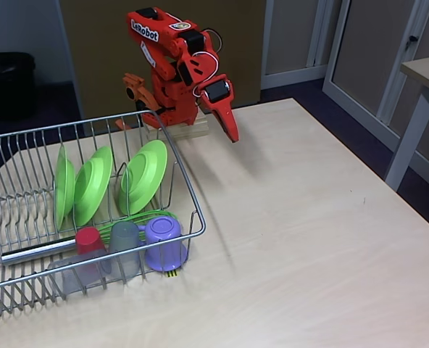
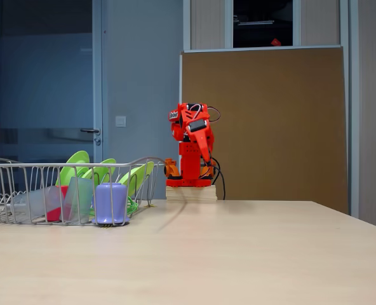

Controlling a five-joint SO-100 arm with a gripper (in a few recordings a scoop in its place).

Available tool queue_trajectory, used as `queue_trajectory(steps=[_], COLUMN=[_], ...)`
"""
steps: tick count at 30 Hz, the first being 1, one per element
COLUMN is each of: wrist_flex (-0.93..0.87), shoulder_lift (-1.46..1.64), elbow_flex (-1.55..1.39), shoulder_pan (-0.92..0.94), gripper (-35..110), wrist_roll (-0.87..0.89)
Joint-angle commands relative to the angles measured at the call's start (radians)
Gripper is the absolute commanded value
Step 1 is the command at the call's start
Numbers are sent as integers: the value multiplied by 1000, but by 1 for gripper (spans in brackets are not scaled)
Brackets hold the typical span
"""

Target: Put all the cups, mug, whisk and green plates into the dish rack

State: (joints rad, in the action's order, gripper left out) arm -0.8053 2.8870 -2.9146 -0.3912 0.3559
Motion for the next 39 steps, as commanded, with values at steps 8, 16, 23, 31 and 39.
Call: queue_trajectory(steps=[8, 16, 23, 31, 39], wrist_flex=[2, -43, -238, -310, -411], shoulder_lift=[-11, 152, 178, 262, 442], elbow_flex=[-51, -227, -227, -227, -227], shoulder_pan=[-74, -61, -75, -114, -147], gripper=[0, 0, 0, 0, 0], wrist_roll=[41, -229, -270, -319, -327])
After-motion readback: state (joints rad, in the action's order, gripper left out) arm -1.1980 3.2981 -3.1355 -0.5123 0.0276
